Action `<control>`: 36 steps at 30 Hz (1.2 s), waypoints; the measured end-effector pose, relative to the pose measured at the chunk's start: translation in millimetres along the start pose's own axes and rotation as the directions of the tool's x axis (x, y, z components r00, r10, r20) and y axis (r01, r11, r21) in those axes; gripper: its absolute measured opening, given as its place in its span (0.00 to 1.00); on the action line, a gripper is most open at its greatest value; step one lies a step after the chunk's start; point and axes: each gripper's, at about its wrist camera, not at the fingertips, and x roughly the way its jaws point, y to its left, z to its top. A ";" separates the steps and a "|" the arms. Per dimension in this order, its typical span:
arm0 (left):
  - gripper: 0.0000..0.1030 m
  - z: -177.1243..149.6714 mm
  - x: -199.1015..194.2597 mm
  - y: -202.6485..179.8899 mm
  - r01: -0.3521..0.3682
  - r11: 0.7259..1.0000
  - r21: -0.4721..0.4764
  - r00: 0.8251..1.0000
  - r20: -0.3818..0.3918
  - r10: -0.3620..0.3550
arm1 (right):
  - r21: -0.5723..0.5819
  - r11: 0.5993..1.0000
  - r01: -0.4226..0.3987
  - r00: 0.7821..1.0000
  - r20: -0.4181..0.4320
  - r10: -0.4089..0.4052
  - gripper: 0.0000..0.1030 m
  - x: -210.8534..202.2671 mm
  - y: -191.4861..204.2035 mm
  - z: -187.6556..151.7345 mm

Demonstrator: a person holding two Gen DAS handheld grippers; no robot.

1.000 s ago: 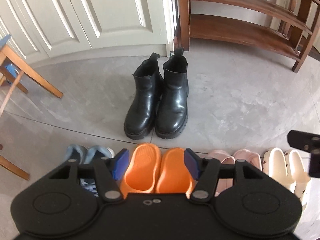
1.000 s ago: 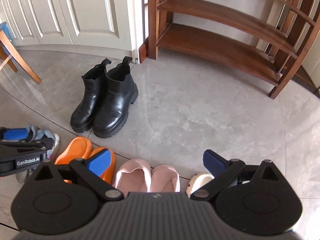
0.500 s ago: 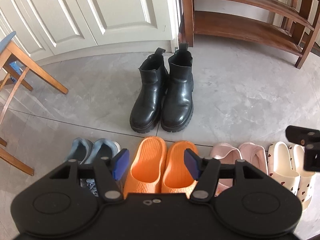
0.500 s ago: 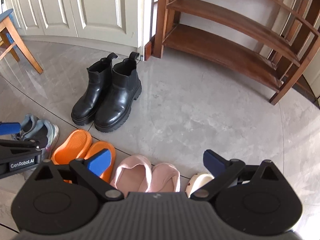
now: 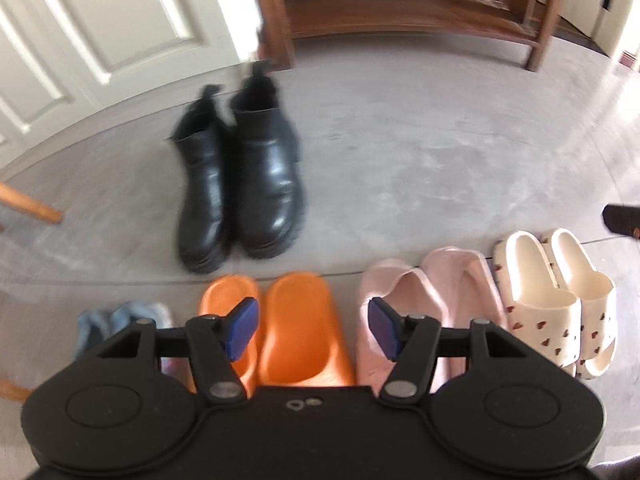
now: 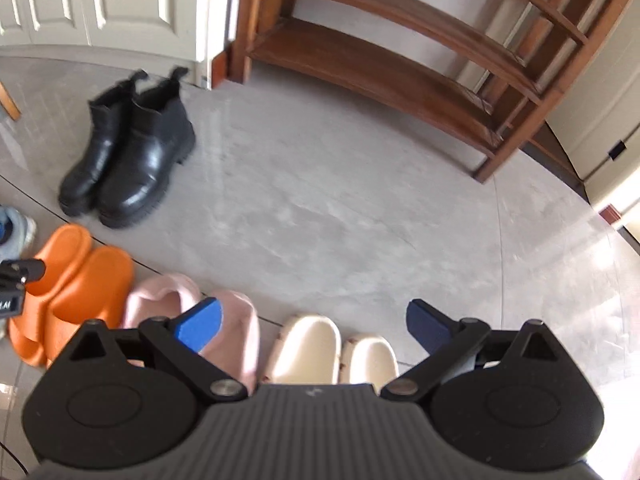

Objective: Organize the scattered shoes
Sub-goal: 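Move the right gripper over the cream heart-print slides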

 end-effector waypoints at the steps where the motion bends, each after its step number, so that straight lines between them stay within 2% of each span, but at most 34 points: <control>1: 0.59 1.3 6.2 -10.6 0.005 1.000 0.011 1.000 -0.001 -0.005 | -0.021 1.000 0.006 1.000 0.003 -0.006 0.97 5.3 -3.6 -5.3; 6: 0.59 3.8 33.2 -55.8 0.029 0.994 0.109 1.000 -0.003 -0.029 | -0.131 0.985 0.114 0.993 -0.009 -0.116 0.97 29.1 -18.8 -34.4; 9: 0.59 3.2 50.6 -78.6 0.065 0.990 0.125 0.998 -0.030 -0.062 | -0.130 0.982 0.137 0.989 -0.043 -0.144 0.97 43.4 -33.0 -54.1; 12: 0.59 2.9 65.3 -99.4 0.094 0.986 0.140 0.994 -0.061 -0.087 | -0.061 0.997 0.053 0.992 -0.114 -0.060 0.97 62.0 -50.6 -74.1; 17: 0.59 -0.8 69.1 -120.6 0.118 0.972 0.201 0.992 -0.077 -0.104 | 0.049 0.997 -0.063 0.974 -0.215 0.072 0.97 87.8 -68.6 -102.0; 22: 0.59 1.8 74.5 -122.9 0.104 0.972 0.209 0.992 -0.087 -0.087 | 0.112 0.984 -0.140 0.965 -0.206 0.161 0.97 109.4 -76.5 -92.8; 25: 0.59 3.8 77.9 -119.7 0.090 0.975 0.202 0.993 -0.090 -0.073 | 0.121 0.982 -0.143 0.950 -0.261 0.171 0.97 138.1 -74.7 -79.8; 28: 0.59 3.6 78.7 -114.9 0.086 0.977 0.196 0.993 -0.093 -0.068 | 0.106 0.989 -0.106 0.942 -0.308 0.134 0.97 166.3 -69.4 -78.6; 32: 0.59 2.8 80.9 -112.9 0.094 0.977 0.190 0.991 -0.111 -0.074 | 0.102 0.991 -0.081 0.911 -0.396 0.115 0.97 195.5 -61.4 -89.8; 34: 0.59 2.4 80.0 -113.6 0.103 0.975 0.197 0.991 -0.108 -0.083 | 0.064 0.995 -0.076 0.881 -0.463 0.097 0.97 208.9 -55.5 -95.9; 36: 0.59 2.5 78.3 -113.6 0.106 0.974 0.201 0.991 -0.100 -0.087 | 0.068 0.993 -0.096 0.848 -0.516 0.118 0.97 219.4 -57.0 -94.7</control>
